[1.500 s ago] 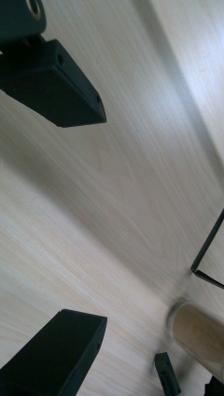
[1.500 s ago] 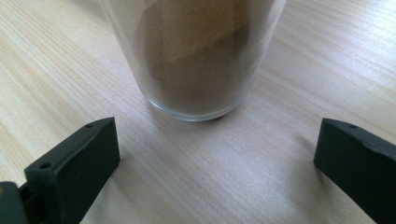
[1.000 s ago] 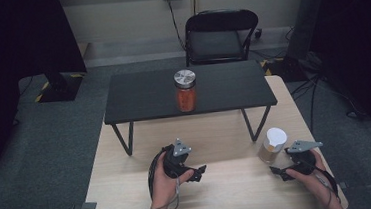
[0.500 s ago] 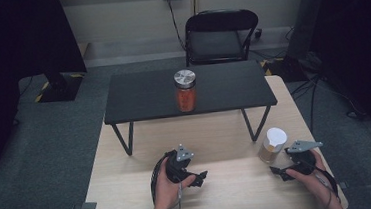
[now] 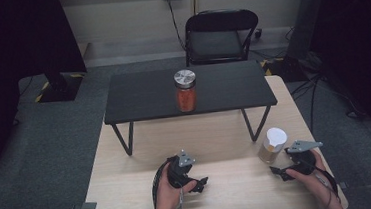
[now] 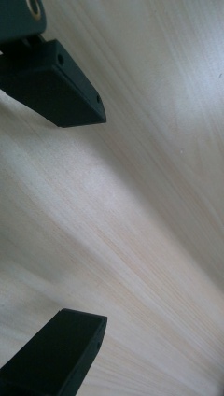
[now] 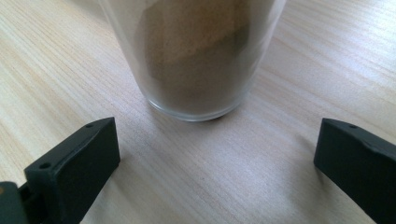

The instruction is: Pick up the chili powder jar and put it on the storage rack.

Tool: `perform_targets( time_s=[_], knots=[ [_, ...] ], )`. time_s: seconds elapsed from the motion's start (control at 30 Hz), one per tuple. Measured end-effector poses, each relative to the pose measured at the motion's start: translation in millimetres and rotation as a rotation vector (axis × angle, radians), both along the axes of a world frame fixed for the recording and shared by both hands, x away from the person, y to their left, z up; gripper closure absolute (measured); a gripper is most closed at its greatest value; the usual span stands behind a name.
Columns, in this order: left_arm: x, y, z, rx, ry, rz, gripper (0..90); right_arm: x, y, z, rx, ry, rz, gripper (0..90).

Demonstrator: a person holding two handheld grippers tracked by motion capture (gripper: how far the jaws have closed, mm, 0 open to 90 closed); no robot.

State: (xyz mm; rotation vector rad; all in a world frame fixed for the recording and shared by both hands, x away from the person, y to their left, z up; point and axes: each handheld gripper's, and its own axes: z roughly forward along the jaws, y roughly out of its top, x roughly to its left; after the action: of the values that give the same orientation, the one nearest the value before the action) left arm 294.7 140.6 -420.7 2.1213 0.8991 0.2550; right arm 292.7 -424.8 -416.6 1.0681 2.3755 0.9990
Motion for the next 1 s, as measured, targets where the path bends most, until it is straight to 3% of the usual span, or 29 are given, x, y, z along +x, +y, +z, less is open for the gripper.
perform_targets(
  time_s=[0.3,0.83,1.0],
  knots=[
    [-1.5,-3.4,-0.6,0.026,-0.01,-0.01,3.8,0.0,0.0,0.0,0.0,0.0,0.0,0.0],
    [-8.8,-10.6,-4.0,0.091,-0.074,-0.055,0.2,0.0,0.0,0.0,0.0,0.0,0.0,0.0],
    [-9.0,-10.8,-4.0,0.092,-0.075,-0.056,0.0,0.0,0.0,0.0,0.0,0.0,0.0,0.0]
  ],
)
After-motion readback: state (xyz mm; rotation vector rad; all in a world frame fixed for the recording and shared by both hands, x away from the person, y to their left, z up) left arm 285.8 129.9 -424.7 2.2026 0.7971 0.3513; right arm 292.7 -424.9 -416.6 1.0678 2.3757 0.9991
